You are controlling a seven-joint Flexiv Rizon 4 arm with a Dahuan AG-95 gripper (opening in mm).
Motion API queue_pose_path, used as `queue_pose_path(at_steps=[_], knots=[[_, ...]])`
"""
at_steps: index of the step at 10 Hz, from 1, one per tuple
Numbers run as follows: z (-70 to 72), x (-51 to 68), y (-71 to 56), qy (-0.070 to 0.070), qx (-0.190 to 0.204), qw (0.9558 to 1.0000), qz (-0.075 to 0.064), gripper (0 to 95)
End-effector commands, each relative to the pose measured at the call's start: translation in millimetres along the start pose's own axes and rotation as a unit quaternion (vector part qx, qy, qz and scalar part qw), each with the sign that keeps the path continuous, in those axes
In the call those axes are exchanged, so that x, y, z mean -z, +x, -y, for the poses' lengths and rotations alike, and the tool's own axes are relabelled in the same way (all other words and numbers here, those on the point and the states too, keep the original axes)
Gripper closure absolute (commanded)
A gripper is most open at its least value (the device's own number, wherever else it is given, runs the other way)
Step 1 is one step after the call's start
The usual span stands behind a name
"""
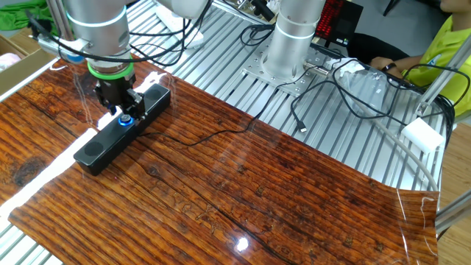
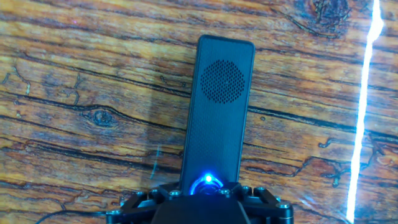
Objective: Turn the knob to decrease the volume of the speaker
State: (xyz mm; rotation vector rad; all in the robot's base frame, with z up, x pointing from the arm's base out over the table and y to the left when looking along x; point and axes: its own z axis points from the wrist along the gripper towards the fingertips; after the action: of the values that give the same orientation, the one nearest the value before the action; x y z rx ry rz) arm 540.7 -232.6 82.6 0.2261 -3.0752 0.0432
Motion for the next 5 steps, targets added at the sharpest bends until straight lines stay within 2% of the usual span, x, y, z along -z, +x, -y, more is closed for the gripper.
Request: queue_pose_path(at_steps=[1,2,3,5], knots=[[-1.0,11.8,1.6,0.000,0.002,1.0000,-0.008,38.0],[-2.9,22.8,2.6,0.000,0.005,0.9998,-0.022,38.0],[-5.6,31.2,3.9,0.000,0.006,0.9995,-0.030,57.0],[-21.2,49.3,14.8,0.012,-0.011,0.9991,-0.038,57.0]])
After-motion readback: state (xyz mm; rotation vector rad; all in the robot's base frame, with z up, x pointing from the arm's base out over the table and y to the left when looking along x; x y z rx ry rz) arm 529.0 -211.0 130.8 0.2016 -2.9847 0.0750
